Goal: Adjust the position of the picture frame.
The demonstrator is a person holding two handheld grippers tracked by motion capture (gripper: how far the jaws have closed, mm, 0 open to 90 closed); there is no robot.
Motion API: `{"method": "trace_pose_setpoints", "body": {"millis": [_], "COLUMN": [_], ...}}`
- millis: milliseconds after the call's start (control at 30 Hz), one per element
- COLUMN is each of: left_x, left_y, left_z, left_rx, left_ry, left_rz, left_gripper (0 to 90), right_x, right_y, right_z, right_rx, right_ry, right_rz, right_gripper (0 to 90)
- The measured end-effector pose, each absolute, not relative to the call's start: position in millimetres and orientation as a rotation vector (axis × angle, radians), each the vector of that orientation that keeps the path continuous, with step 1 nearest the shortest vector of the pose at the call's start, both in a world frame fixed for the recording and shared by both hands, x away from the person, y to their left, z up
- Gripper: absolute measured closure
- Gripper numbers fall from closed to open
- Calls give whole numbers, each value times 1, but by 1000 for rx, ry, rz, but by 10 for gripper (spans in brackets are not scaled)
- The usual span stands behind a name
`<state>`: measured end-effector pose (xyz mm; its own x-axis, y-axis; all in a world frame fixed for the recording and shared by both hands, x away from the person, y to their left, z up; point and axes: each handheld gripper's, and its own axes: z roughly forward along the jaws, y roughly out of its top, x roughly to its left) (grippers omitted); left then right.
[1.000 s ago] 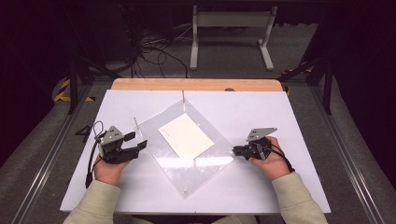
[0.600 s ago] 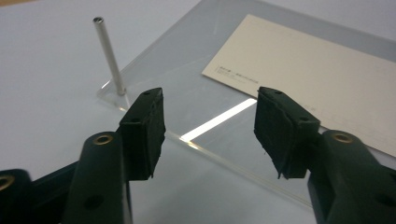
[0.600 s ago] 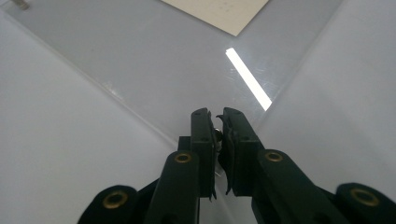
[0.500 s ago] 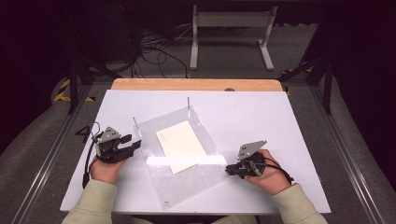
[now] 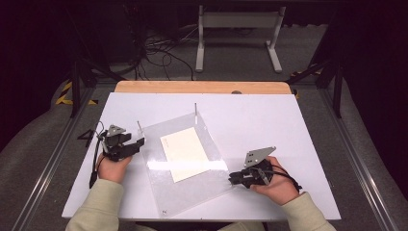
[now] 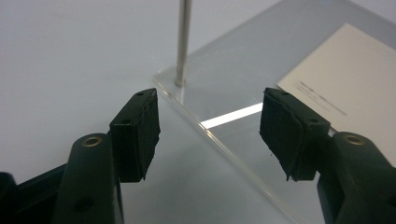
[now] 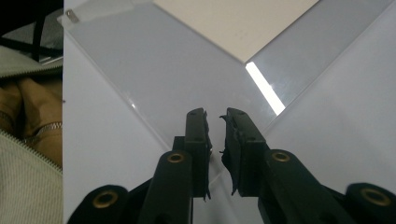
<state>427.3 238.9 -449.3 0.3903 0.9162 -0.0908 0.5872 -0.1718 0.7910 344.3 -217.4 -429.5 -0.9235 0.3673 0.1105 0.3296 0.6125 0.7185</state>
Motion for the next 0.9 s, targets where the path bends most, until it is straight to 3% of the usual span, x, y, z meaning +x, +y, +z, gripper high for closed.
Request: {"method": "trace_pose_setpoints", "body": {"millis": [167, 233, 367, 900], "left_x": [449, 456, 462, 504], "left_y": [235, 230, 222, 166], "left_z": [-442, -442, -440, -413], "left_rx": [1860, 1883, 1901, 1938], "left_ry": [1320, 1315, 1277, 1111], "left_rz": [631, 664, 673, 720], "left_gripper": [481, 569, 841, 853], "right_x": [343, 342, 339, 320], "right_y": [-225, -225, -227, -259], "right_z": [-424, -426, -426, -418], "right_rx": [623, 622, 612, 706], "right_ry": [2726, 2729, 2727, 2629], "right_rz": [1281, 1282, 1293, 1329], "right_gripper": [759, 756, 754, 754]}}
